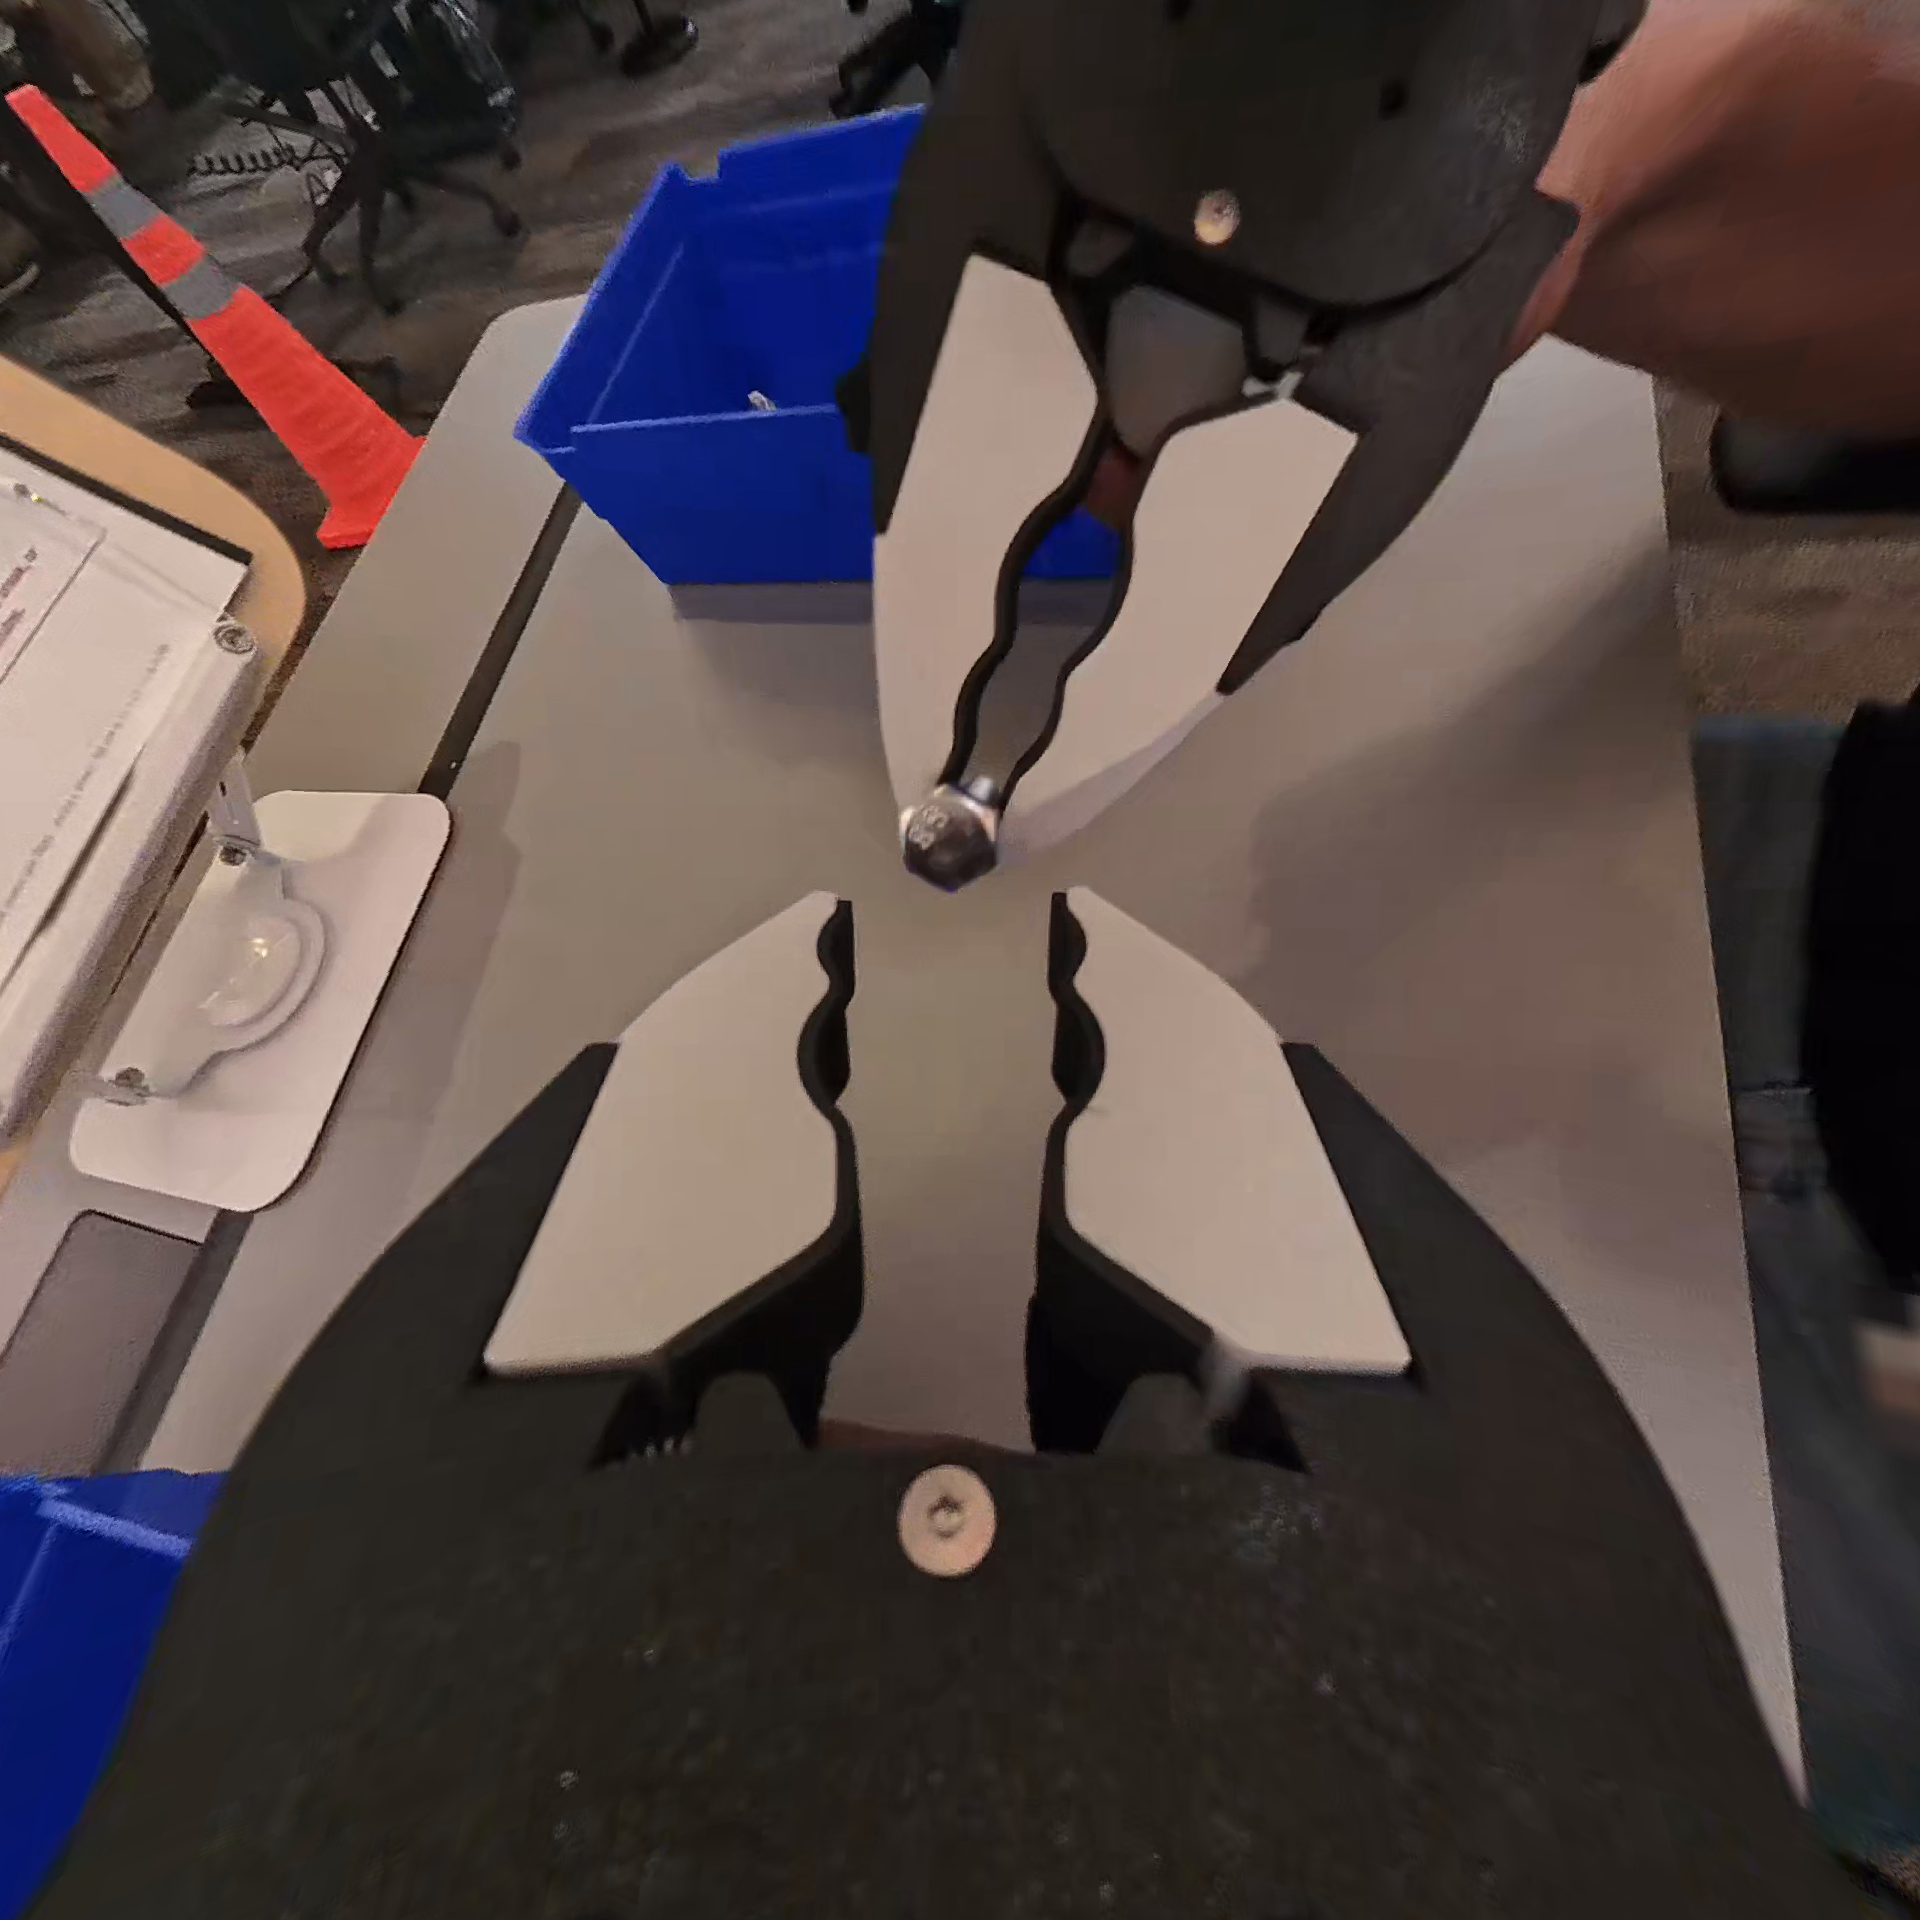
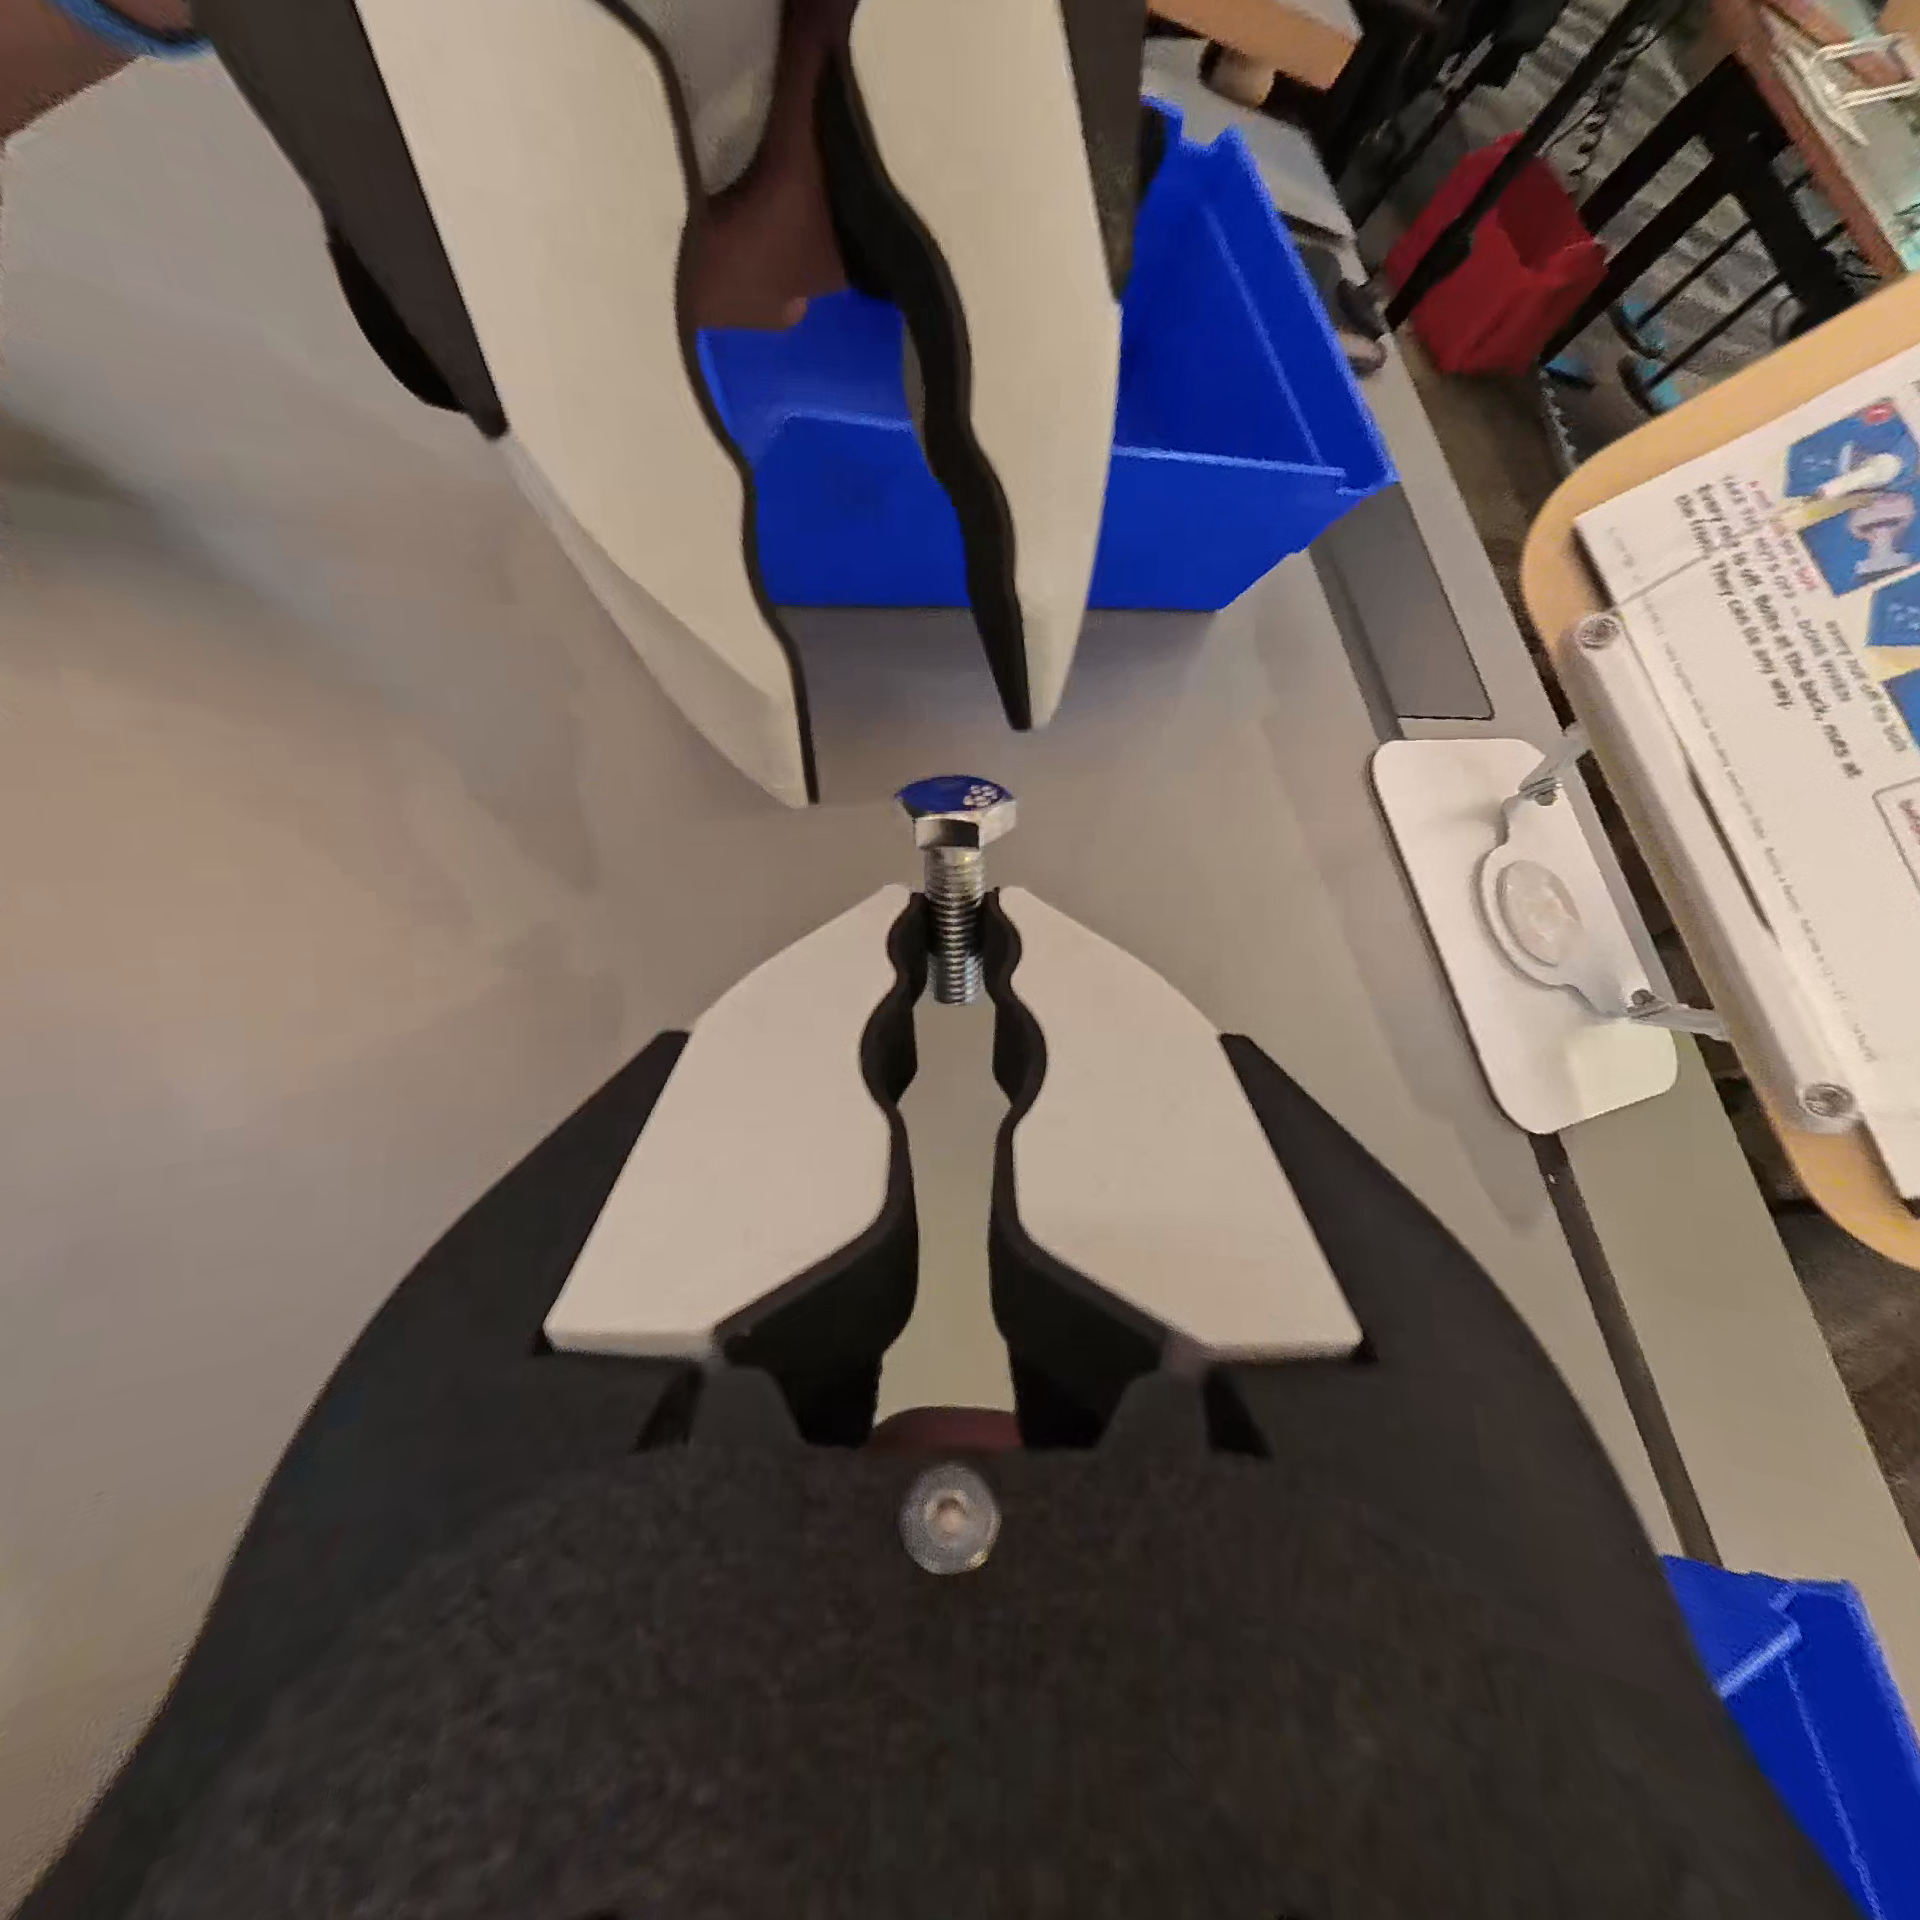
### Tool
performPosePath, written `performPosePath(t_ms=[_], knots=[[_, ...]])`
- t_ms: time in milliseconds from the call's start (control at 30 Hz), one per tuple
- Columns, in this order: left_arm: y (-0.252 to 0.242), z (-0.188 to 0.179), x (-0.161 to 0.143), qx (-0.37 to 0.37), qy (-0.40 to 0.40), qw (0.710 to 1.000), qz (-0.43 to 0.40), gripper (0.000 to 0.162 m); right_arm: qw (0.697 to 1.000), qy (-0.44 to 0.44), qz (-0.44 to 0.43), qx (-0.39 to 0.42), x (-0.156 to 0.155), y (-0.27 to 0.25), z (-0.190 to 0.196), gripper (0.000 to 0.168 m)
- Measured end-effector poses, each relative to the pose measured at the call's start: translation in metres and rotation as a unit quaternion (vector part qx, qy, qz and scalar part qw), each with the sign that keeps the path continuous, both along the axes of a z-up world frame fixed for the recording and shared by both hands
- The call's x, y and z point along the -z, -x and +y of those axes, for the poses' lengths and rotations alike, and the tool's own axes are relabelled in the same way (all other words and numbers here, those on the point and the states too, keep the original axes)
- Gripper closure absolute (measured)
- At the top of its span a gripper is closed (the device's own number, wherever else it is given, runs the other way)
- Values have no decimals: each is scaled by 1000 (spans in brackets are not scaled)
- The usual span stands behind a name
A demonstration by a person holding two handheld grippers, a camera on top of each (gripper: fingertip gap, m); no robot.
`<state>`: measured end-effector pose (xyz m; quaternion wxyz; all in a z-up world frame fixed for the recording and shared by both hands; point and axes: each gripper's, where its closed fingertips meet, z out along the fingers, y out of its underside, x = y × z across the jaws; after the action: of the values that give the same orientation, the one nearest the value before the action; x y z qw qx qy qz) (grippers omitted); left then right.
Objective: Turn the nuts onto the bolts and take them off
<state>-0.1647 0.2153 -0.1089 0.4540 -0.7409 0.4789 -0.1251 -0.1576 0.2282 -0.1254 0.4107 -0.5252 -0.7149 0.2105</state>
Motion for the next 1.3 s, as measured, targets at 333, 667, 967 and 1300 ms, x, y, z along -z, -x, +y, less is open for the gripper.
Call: performPosePath(t_ms=[333,667,967,1300], knots=[[-10,-7,18,27,31,999,14,131,998,-50,-40,-28,17,-1,-7,159],[-16,-7,34,37,40,998,37,141,996,-60,-51,-42,22,0,-13,159],[-10,-3,31,34,49,998,18,144,993,-111,-29,-35,9,-1,-11,158],[-2,17,-19,21,-16,983,-182,145,990,41,134,-11,-31,-4,1,133]])
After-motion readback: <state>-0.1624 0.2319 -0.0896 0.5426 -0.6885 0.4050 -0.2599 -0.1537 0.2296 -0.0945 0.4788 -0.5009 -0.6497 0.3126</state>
